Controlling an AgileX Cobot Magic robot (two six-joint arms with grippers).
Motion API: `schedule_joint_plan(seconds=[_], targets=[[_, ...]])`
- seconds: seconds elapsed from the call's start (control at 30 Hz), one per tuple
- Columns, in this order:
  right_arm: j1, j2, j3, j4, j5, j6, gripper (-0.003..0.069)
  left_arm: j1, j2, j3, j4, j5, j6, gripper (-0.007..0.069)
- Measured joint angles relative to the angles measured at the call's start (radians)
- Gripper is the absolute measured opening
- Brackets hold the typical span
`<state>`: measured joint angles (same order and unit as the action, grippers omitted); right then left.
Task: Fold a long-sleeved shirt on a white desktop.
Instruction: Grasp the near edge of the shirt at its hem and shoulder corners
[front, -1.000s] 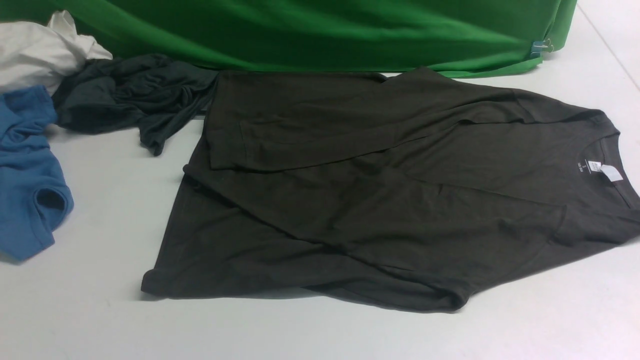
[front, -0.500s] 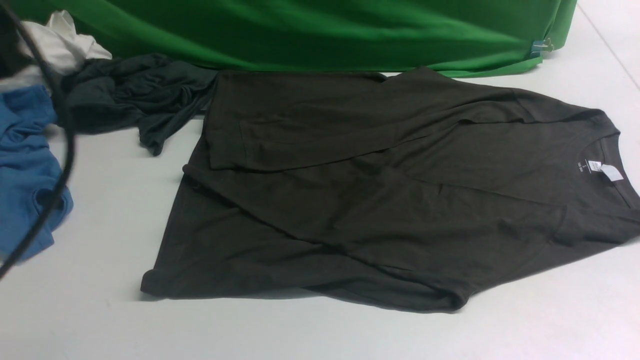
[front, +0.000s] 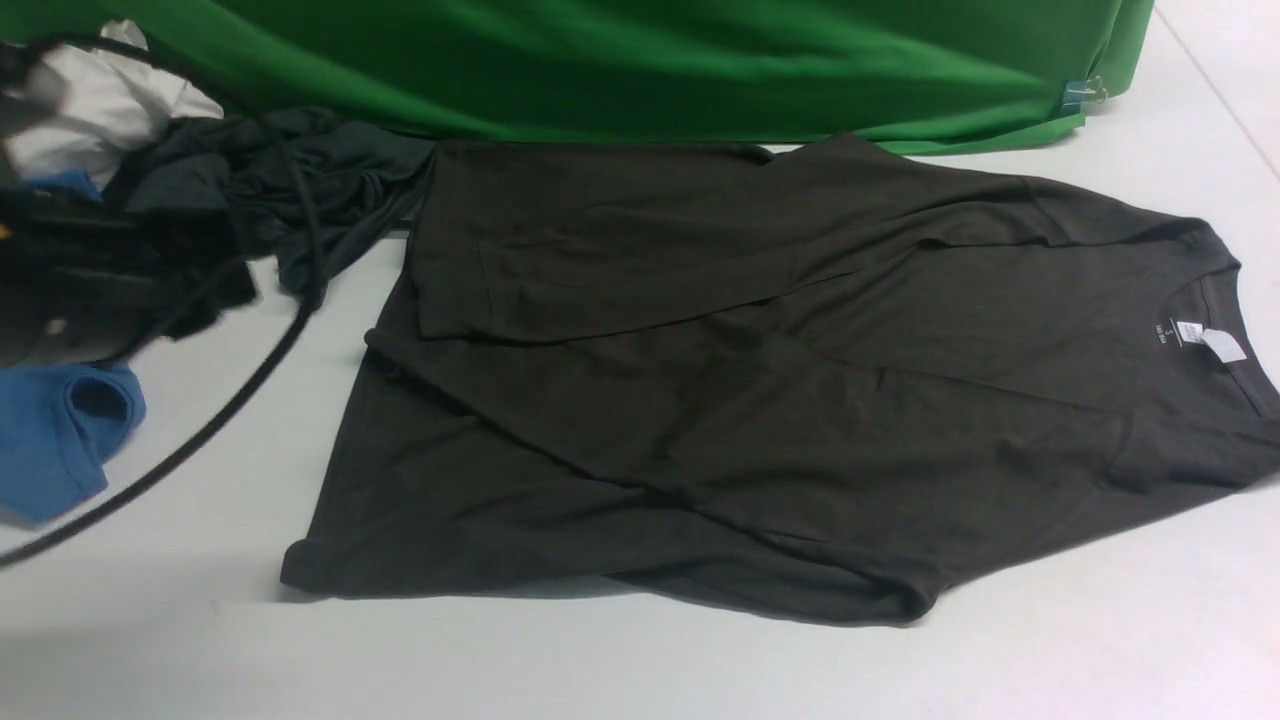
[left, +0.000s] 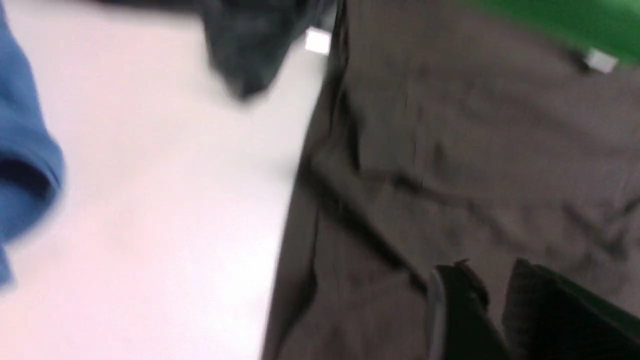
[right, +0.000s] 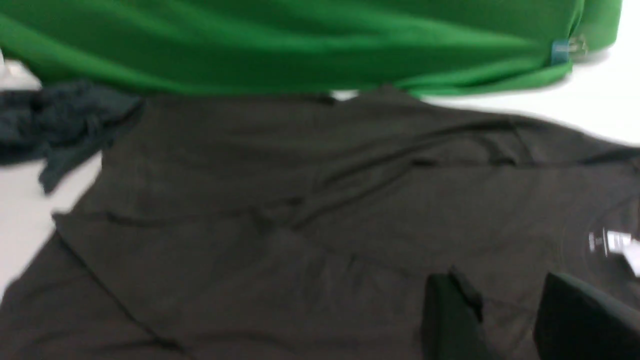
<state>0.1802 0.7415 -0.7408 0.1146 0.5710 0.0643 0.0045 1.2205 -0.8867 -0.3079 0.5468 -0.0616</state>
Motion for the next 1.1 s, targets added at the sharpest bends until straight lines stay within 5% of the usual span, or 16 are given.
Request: schedule_joint_plan(seconds=[0.4,0.87,1.1], targets=[[0.000,0.000,0.000,0.000,0.153,-0.016,0.0242,0.000,0.264,-0.129,-0.009,0.334,0.062,0.0598],[0.000,0.047,0.000,-0.001,0.190,-0.042,0.0315,0.000,0.364,0.125,-0.020,0.065,0.068,0.0605],[0.003,0.176,0.000,0.016,0.224,-0.214,0.0396,0.000,0.415,0.125,-0.104,-0.036,0.198,0.0482]])
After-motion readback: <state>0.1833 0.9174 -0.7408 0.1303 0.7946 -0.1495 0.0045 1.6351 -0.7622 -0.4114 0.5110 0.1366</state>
